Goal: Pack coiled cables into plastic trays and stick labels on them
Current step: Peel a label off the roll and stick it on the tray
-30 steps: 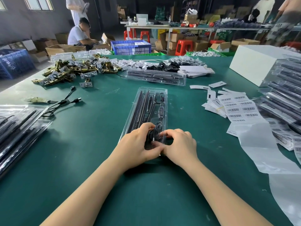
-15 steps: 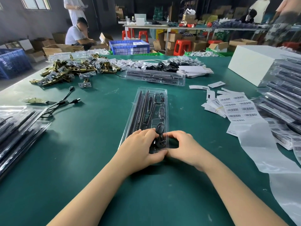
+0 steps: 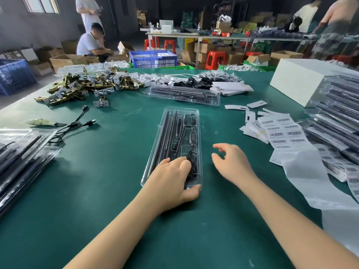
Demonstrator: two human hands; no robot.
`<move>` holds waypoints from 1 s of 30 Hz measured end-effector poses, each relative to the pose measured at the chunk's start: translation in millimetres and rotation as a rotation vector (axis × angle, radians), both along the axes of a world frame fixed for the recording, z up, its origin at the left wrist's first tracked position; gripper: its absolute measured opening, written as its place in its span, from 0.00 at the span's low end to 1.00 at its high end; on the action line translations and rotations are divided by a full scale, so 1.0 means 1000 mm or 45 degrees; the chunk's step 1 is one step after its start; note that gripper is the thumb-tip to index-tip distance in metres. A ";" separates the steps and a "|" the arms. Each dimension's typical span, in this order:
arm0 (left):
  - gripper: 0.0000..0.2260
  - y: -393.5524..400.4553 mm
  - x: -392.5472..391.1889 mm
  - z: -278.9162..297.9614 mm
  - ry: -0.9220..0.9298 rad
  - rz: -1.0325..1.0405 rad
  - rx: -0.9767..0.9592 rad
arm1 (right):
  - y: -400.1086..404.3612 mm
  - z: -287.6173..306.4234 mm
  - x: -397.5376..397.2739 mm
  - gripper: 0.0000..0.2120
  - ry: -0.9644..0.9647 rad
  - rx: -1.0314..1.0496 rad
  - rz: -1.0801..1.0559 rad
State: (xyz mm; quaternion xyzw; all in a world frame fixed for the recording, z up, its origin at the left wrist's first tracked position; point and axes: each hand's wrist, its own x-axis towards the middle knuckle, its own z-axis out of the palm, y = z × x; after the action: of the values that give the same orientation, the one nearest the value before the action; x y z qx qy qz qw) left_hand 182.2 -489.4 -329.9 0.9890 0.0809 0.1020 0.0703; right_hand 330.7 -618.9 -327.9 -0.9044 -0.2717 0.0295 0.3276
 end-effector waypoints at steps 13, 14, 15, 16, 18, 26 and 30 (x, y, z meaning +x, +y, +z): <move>0.25 -0.002 0.005 -0.005 -0.099 0.026 -0.118 | -0.036 0.013 0.140 0.10 -0.277 -0.882 -0.136; 0.26 -0.002 0.005 -0.004 -0.117 0.032 -0.125 | -0.037 0.013 0.143 0.08 -0.306 -0.895 -0.170; 0.27 -0.003 0.005 -0.004 -0.142 0.038 -0.127 | -0.036 0.013 0.147 0.08 -0.336 -0.892 -0.204; 0.27 -0.003 0.005 -0.004 -0.169 0.042 -0.125 | -0.035 0.015 0.150 0.10 -0.368 -0.855 -0.234; 0.25 -0.004 0.005 -0.006 -0.225 0.054 -0.113 | -0.030 0.018 0.157 0.16 -0.401 -0.765 -0.254; 0.22 -0.001 0.009 -0.007 -0.305 0.033 -0.122 | -0.023 0.023 0.180 0.17 -0.436 -0.991 -0.101; 0.22 -0.002 0.009 -0.007 -0.311 0.038 -0.120 | -0.037 0.035 0.192 0.16 -0.481 -0.943 -0.260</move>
State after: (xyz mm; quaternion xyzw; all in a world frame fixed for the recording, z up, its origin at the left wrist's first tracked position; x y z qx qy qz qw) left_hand 190.9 -491.0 -336.9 0.9635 0.0910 0.2189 0.1243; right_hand 522.2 -655.4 -293.0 -0.9728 -0.2070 -0.0736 -0.0735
